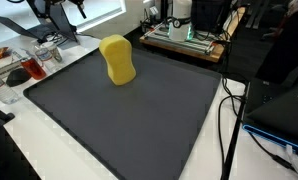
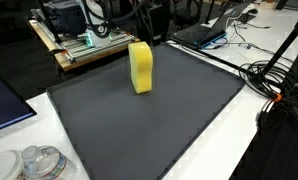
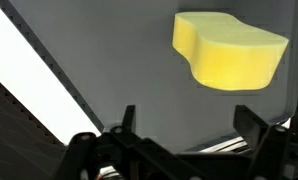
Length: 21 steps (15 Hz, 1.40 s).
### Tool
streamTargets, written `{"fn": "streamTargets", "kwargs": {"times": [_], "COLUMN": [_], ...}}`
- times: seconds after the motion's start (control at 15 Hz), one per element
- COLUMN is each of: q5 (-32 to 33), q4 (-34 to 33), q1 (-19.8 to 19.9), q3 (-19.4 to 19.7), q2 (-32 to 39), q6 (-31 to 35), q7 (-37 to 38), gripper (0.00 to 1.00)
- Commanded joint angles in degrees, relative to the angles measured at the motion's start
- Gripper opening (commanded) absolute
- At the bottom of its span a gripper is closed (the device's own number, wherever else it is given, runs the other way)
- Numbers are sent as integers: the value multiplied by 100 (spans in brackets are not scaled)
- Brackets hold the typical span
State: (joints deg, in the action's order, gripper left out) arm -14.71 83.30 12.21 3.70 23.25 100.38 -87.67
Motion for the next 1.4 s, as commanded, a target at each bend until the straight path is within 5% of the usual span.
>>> {"fn": "streamTargets", "kwargs": {"times": [0.0,0.6,1.33], "q5": [373,938,1741], "q4": [13,1003,2985], "q1": [-83,-602,-1314], "q3": [-75,-192,-492], "q2": [-105,-1051,-2757], "q6": [-70,223,679], "q7": [136,899,3863], "gripper": [100,100,100]}}
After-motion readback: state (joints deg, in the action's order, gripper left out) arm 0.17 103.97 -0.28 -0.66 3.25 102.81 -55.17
